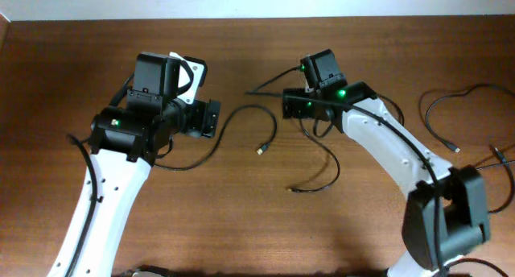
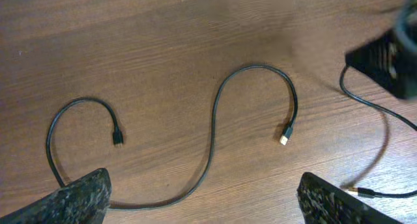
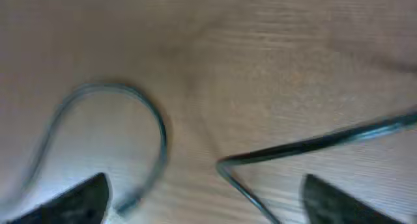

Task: Untangle cables

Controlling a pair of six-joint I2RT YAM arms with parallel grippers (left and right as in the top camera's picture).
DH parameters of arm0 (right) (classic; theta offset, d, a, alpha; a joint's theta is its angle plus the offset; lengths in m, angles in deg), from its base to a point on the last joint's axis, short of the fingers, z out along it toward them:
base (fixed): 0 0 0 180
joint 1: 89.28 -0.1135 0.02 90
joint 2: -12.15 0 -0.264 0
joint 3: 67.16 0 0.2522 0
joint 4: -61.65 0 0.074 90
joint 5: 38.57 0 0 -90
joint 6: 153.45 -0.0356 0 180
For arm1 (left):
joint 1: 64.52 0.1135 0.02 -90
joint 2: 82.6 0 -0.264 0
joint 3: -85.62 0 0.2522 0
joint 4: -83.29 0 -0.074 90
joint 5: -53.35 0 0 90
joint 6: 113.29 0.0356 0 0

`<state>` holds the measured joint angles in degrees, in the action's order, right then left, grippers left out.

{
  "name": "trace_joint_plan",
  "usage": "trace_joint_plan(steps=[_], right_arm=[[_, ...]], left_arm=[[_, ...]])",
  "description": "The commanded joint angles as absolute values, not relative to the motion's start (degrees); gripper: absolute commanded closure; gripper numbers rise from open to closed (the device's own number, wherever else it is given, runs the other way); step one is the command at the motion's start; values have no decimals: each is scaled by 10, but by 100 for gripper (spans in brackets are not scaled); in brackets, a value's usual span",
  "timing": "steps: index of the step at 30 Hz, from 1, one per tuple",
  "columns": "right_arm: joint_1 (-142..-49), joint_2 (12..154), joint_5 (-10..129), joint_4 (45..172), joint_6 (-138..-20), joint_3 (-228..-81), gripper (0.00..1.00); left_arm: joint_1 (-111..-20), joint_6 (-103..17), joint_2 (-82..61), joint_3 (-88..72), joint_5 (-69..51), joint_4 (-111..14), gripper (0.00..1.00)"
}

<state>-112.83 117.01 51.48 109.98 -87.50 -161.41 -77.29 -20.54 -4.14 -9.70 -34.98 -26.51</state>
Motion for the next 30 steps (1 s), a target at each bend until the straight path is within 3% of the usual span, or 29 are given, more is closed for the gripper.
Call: trace_joint_plan(steps=[1,3,8,9,10,15,17,19,22,25,27,28,29,30], right_arm=[[-1128,1173,503,1082,-1040,-1618,13],[-1128,1174,476,1081,-1066,-1618,29],[-1109,1175,413,1076,-1105,-1558,32],[-1095,1175,408,1062,-1105,-1517,51],[-1089,1176,408,1054,-1105,-1493,96],[-1087,1155,482,1067,-905,-1539,96],[-1059,1092,478,1170,-771,-1652,96],[-987,1066,421,1250,-720,-1761,96],[-812,1066,406,1238,-667,-1865,96],[-629,1082,392,1242,-685,-1866,96],[-539,1115,479,1245,-704,-1866,96],[-520,1136,505,1256,-714,-1866,14],[-517,1149,522,1266,-714,-1865,1],[-518,1149,544,1265,-714,-1865,1]], left_arm=[[-773,-213,-48,-96,-345,-260,7],[-773,-213,-48,-96,-345,-252,7],[-773,-213,-48,-96,-345,-252,8],[-773,-213,-48,-96,-345,-252,8],[-773,-213,-48,-96,-345,-252,8],[-773,-213,-48,-96,-345,-252,8],[-773,-213,-48,-96,-345,-252,7],[-773,-213,-48,-96,-345,-252,8],[-773,-213,-48,-96,-345,-251,8],[-773,-213,-48,-96,-343,-239,8],[-773,-213,-48,-96,-343,-236,9],[-773,-213,-48,-96,-343,-236,8],[-773,-213,-48,-96,-343,-236,9],[-773,-213,-48,-96,-343,-236,8]])
